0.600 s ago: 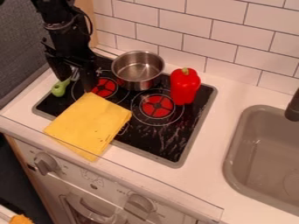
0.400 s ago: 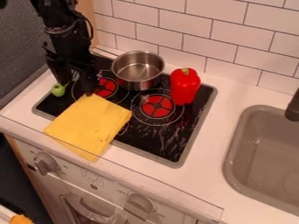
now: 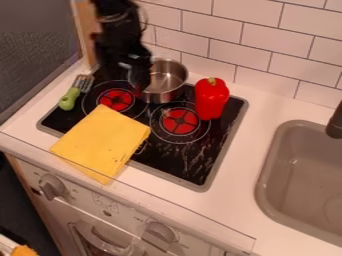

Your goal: Move the silver pot to the bottom right of the burner

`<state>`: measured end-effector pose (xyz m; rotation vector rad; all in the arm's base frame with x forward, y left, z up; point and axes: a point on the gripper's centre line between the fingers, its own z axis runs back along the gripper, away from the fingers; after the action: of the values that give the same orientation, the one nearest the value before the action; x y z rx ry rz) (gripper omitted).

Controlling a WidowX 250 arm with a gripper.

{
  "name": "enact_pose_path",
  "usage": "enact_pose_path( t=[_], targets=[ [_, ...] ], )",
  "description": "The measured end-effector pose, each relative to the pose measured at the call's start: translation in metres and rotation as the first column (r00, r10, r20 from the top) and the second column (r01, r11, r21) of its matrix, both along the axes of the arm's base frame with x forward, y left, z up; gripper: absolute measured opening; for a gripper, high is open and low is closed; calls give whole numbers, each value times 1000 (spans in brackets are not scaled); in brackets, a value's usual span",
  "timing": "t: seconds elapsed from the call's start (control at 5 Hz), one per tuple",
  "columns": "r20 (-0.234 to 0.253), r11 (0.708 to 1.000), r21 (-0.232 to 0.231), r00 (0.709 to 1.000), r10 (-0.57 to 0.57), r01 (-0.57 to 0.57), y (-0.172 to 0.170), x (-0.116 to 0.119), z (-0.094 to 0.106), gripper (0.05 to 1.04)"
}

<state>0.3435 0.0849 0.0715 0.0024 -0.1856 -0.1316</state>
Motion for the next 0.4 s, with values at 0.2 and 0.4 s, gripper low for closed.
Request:
enact_pose_path(
  t=[0.2, 0.4],
  targets=[
    [41, 999, -14, 999, -28, 29, -24, 32, 14, 999],
    [30, 1000, -7, 999, -27, 28, -33, 56, 9, 999]
  ],
)
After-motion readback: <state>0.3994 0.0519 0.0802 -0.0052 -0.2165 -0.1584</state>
